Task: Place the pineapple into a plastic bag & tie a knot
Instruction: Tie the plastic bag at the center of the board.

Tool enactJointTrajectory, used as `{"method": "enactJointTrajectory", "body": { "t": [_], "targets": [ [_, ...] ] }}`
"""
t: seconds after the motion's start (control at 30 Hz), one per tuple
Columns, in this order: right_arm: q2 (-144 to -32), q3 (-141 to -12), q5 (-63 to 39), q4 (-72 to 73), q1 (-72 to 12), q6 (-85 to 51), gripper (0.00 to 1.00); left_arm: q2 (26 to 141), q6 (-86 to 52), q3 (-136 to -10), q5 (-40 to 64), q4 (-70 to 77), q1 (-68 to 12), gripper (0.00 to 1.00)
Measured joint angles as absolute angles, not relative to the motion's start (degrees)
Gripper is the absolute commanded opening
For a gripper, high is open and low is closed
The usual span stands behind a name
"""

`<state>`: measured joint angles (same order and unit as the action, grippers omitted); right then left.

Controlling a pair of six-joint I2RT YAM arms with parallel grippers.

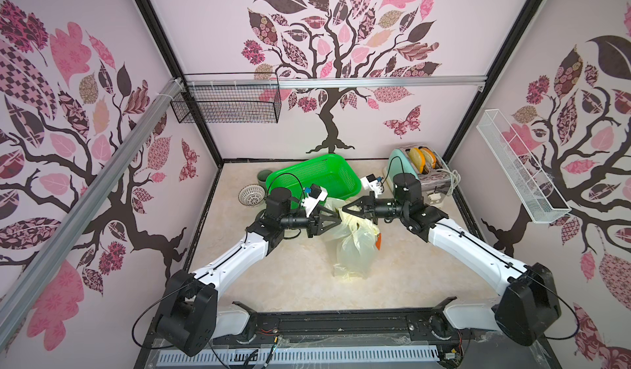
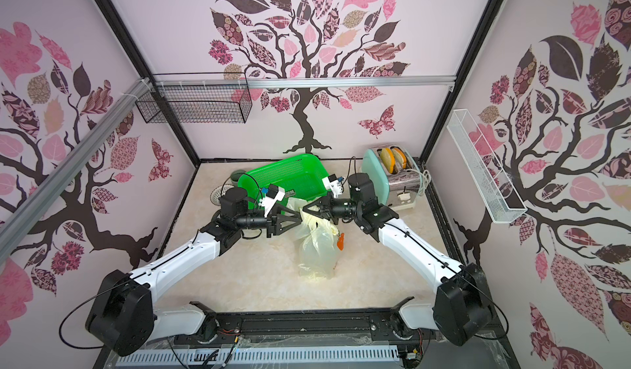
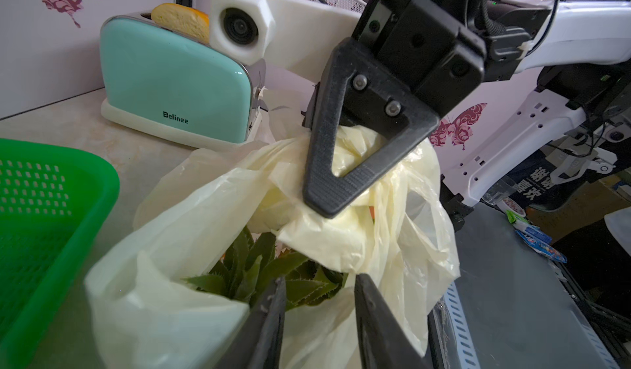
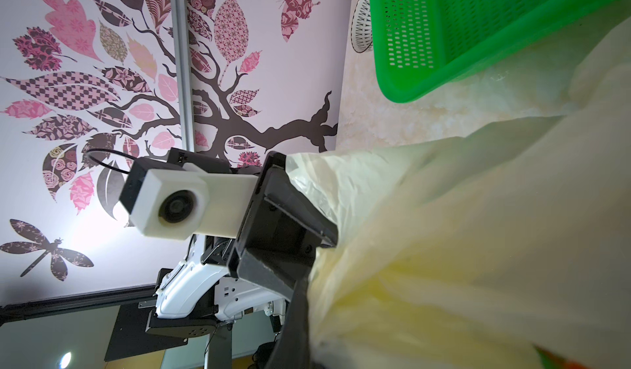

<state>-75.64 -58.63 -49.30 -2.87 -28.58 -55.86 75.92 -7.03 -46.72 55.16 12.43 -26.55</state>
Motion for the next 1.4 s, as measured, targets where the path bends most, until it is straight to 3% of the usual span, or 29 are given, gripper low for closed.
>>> {"method": "enactJointTrajectory", "body": {
  "t": [0.33,0.83,1.0,1.2,1.4],
  "targets": [
    [-76.29,-58.33,-51.24,-0.30,-28.62,-56.99,0.00,78.67,-17.34,-46.70,60.23,23.49,-26.55,0.44],
    [-76.31,-58.33,-52.47,0.36,-28.86,-56.97,0.01,79.72,-23.29,-46.70,62.61,29.10,-26.20,0.01],
    [-76.31,-58.33,-52.34,0.32,-28.95,-56.80,0.03,79.72,-23.59,-46.70,62.67,29.06,-26.15,0.00],
    [-75.99,-58.50,-50.89,-0.91,-29.06,-54.85,0.41,79.75,-23.05,-46.72,62.61,27.81,-26.26,0.00],
    [-74.63,-60.51,-46.87,-9.76,-29.06,-48.84,0.58,79.75,-21.80,-46.83,61.98,26.79,-26.28,0.00]
  ]
}}
